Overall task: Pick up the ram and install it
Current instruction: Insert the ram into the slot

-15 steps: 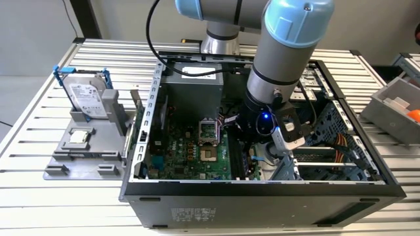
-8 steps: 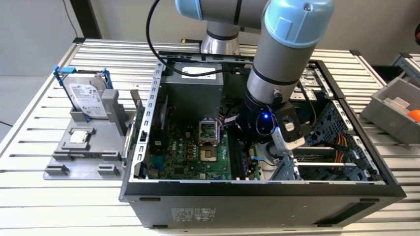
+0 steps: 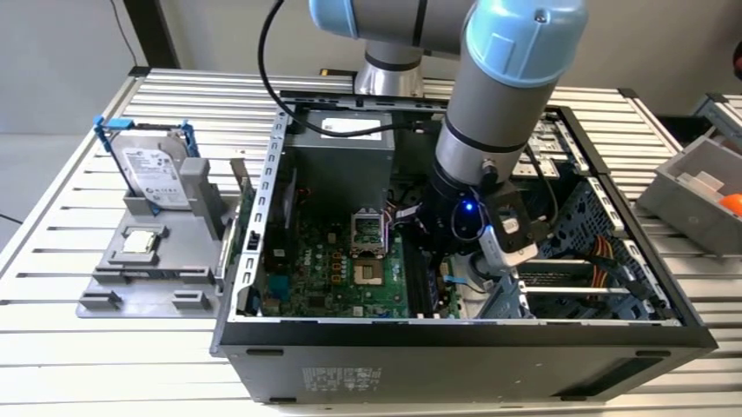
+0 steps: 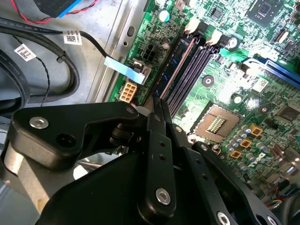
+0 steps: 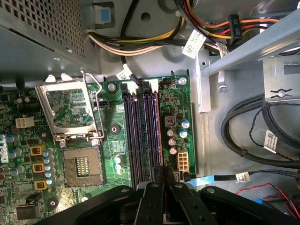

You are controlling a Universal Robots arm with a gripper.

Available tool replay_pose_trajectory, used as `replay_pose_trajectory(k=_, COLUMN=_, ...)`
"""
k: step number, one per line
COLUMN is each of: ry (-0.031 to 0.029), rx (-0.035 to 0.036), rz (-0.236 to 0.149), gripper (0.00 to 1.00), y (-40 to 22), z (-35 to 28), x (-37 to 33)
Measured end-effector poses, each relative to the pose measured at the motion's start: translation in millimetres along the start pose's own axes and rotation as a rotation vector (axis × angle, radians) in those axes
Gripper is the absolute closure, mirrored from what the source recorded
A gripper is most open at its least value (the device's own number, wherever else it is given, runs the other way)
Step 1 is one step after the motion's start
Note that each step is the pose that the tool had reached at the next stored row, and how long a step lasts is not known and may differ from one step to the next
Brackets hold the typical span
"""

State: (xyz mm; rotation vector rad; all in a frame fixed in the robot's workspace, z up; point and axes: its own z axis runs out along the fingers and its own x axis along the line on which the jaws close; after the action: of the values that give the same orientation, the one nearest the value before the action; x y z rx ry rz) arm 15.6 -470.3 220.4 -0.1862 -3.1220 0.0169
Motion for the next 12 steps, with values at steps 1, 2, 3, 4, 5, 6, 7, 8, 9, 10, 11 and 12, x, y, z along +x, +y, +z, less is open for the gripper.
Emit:
replay_pose_trajectory(k=1, ry=0.0000, rx=-0.0001, rz=0.000, gripper=1.00, y=0.0, z=0.1, x=0.0)
replay_pose_trajectory(k=2, ry=-0.0001, rx=-0.0005, rz=0.000, gripper=1.00, y=0.1, z=0.2, x=0.0)
replay_pose_trajectory(k=3, ry=-0.0002, rx=-0.0010, rz=0.000, gripper=1.00, y=0.2, z=0.5, x=0.0)
replay_pose_trajectory(k=4, ry=-0.0002, rx=-0.0011, rz=0.000, gripper=1.00, y=0.2, z=0.5, x=0.0)
replay_pose_trajectory(k=5, ry=-0.0001, rx=-0.0011, rz=0.000, gripper=1.00, y=0.2, z=0.5, x=0.0)
replay_pose_trajectory(k=6, ry=-0.0001, rx=-0.0011, rz=0.000, gripper=1.00, y=0.2, z=0.5, x=0.0)
replay_pose_trajectory(k=7, ry=-0.0001, rx=-0.0011, rz=0.000, gripper=1.00, y=0.2, z=0.5, x=0.0)
replay_pose_trajectory(k=8, ry=-0.0001, rx=-0.0010, rz=0.000, gripper=1.00, y=0.2, z=0.5, x=0.0)
replay_pose_trajectory(k=9, ry=-0.0001, rx=-0.0011, rz=0.000, gripper=1.00, y=0.2, z=0.5, x=0.0)
replay_pose_trajectory(k=10, ry=-0.0001, rx=-0.0010, rz=0.000, gripper=1.00, y=0.2, z=0.5, x=0.0)
replay_pose_trajectory(k=11, ry=-0.0001, rx=-0.0011, rz=0.000, gripper=1.00, y=0.2, z=0.6, x=0.0)
replay_pose_trajectory(k=12, ry=-0.0001, rx=-0.0011, rz=0.000, gripper=1.00, y=0.2, z=0.6, x=0.0)
